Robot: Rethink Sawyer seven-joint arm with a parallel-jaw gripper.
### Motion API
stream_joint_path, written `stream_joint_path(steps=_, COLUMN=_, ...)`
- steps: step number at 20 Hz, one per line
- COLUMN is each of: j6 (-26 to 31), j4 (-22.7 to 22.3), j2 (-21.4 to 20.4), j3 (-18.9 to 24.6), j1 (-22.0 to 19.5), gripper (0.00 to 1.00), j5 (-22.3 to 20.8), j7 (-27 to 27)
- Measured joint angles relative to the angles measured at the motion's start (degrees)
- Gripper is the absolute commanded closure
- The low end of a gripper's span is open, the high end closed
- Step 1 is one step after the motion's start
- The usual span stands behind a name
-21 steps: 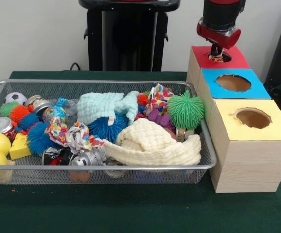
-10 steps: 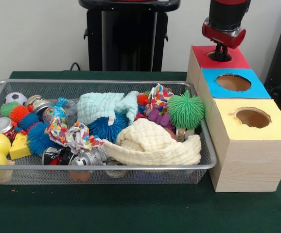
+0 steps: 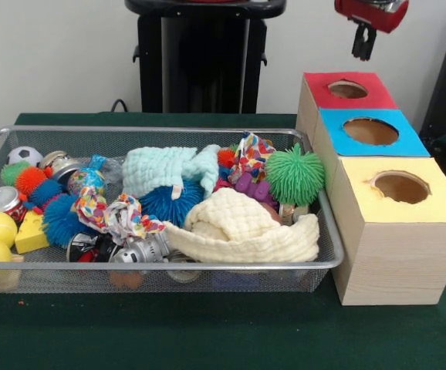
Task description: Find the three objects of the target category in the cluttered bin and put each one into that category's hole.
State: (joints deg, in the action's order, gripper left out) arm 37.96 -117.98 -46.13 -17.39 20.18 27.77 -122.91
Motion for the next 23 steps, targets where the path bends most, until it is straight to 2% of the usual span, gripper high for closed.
stream_joint_path(steps=7, j6=0.90, j4=5.50, j2=1.06, j3=-7.11, j1=1.88, gripper=1.00, j5=-4.38, j7=-0.30)
stream_joint_path(steps=12, j6=0.85, j4=10.23, j2=2.61, j3=-11.67, j1=1.63, gripper=1.00, j5=-7.15, j7=-0.30)
stream_joint_path(steps=23, j6=-0.76, j4=16.58, j2=4.90, j3=-15.36, j1=-3.15, gripper=1.00, j5=-9.65, j7=-0.30)
